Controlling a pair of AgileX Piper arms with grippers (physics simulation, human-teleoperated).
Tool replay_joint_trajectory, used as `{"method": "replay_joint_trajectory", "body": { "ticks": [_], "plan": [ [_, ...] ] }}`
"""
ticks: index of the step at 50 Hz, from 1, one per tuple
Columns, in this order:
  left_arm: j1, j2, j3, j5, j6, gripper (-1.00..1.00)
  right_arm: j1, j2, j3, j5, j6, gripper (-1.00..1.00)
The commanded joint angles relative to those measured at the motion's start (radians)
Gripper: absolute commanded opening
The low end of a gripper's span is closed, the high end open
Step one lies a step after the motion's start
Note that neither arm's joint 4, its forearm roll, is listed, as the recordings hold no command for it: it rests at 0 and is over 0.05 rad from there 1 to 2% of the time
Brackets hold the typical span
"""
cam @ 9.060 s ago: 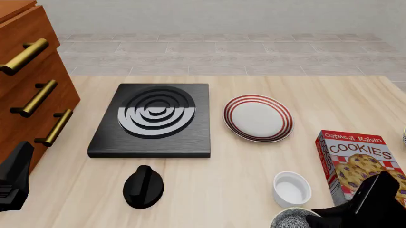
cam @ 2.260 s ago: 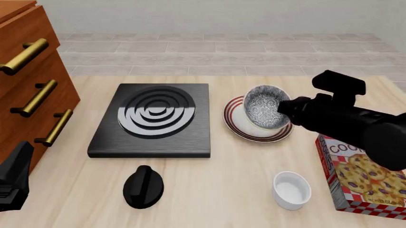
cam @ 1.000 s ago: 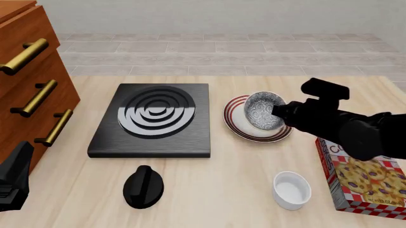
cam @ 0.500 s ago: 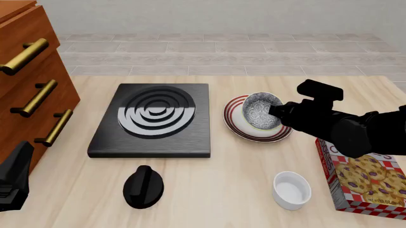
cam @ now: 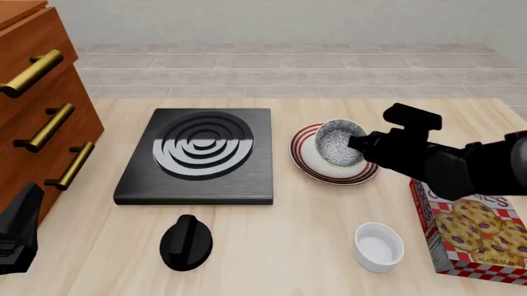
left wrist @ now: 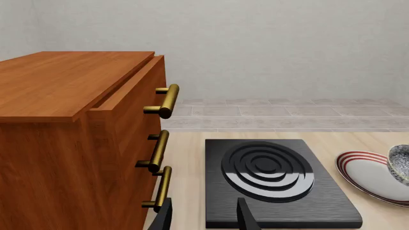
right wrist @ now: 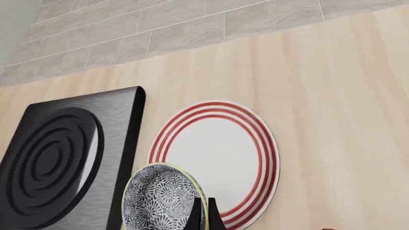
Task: Pick the akita bowl next to the ramekin and place it on the plate.
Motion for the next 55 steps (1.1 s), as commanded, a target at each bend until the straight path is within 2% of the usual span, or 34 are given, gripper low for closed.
{"method": "replay_joint_trajectory", "body": {
  "ticks": [1, 28, 55],
  "plan": [
    [0.0, 0.0, 0.0, 0.0, 0.0, 1.0, -0.004, 0.023, -0.023, -0.005, -0.001, -1.0],
    [0.0, 0.0, 0.0, 0.0, 0.0, 1.0, -0.014, 0.099, -0.038, -0.05, -0.01, -1.0],
    [0.0, 0.0, 0.0, 0.0, 0.0, 1.0, -0.027, 0.148, -0.081, -0.049, -0.02, -1.0]
  ]
}}
